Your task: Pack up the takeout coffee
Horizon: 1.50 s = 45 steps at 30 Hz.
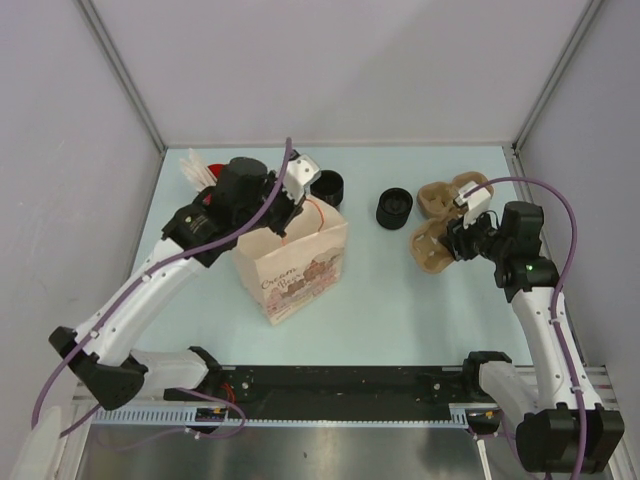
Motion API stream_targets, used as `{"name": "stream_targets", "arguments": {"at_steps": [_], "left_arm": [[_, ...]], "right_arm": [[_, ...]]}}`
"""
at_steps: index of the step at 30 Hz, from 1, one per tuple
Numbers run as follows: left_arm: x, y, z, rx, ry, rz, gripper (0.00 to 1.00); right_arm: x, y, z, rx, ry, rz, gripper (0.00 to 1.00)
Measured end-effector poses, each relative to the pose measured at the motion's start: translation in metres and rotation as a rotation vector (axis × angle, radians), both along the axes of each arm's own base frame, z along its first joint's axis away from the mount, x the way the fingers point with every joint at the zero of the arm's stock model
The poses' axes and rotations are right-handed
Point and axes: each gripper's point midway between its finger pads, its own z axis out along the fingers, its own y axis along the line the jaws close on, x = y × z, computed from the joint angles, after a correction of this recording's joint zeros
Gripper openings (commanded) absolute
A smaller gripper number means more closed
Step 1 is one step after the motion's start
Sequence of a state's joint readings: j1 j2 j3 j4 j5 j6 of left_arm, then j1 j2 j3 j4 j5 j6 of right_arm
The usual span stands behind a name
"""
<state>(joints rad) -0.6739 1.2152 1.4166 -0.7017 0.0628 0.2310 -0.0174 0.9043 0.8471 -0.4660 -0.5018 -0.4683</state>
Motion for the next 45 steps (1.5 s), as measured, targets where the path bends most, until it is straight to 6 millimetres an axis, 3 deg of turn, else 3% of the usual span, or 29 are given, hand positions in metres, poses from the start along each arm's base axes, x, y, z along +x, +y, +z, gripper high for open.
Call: {"name": "stream_targets", "arguments": {"at_steps": [6, 11, 14, 20, 23, 25, 26, 27, 33, 37, 41, 45], "left_arm": [[-0.006, -0.04, 0.02, -0.016, -0.021, -0.083, 0.0], [-0.022, -0.08, 0.007, 0.025, 0.008, -0.177, 0.0], [-0.024, -0.089, 0.0, 0.046, 0.029, -0.196, 0.0], [-0.025, -0.088, 0.029, 0.011, -0.01, -0.201, 0.45], [-0.027, -0.087, 0.044, -0.012, -0.039, -0.212, 0.77], [-0.029, -0.087, 0.056, -0.029, -0.061, -0.221, 0.88], [-0.03, -0.086, 0.062, -0.037, -0.073, -0.224, 0.98], [-0.03, -0.085, 0.068, -0.045, -0.086, -0.226, 0.99], [-0.039, -0.061, 0.114, -0.117, -0.184, -0.209, 0.99], [-0.034, -0.017, 0.146, -0.174, -0.266, -0.111, 0.99], [-0.016, 0.055, 0.163, -0.208, -0.366, 0.104, 0.99], [-0.011, 0.091, 0.138, -0.191, -0.365, 0.214, 0.99]], "right_arm": [[0.0, -0.001, -0.004, -0.002, 0.011, -0.002, 0.12], [0.001, -0.006, -0.007, -0.004, 0.019, -0.022, 0.12], [0.002, -0.01, -0.007, -0.003, 0.02, -0.036, 0.12], [0.002, -0.011, -0.009, -0.003, 0.025, -0.039, 0.12], [0.002, -0.011, -0.01, -0.003, 0.029, -0.041, 0.12], [0.002, -0.012, -0.01, -0.002, 0.029, -0.044, 0.11], [0.003, -0.013, -0.01, -0.002, 0.028, -0.046, 0.11], [0.003, -0.013, -0.01, -0.002, 0.028, -0.047, 0.11], [0.001, -0.011, 0.005, -0.009, -0.024, -0.043, 0.1], [0.002, -0.003, 0.036, -0.048, -0.092, -0.007, 0.07], [0.007, 0.009, 0.114, -0.044, -0.267, 0.03, 0.06], [0.008, 0.03, 0.178, 0.014, -0.414, 0.081, 0.06]]}}
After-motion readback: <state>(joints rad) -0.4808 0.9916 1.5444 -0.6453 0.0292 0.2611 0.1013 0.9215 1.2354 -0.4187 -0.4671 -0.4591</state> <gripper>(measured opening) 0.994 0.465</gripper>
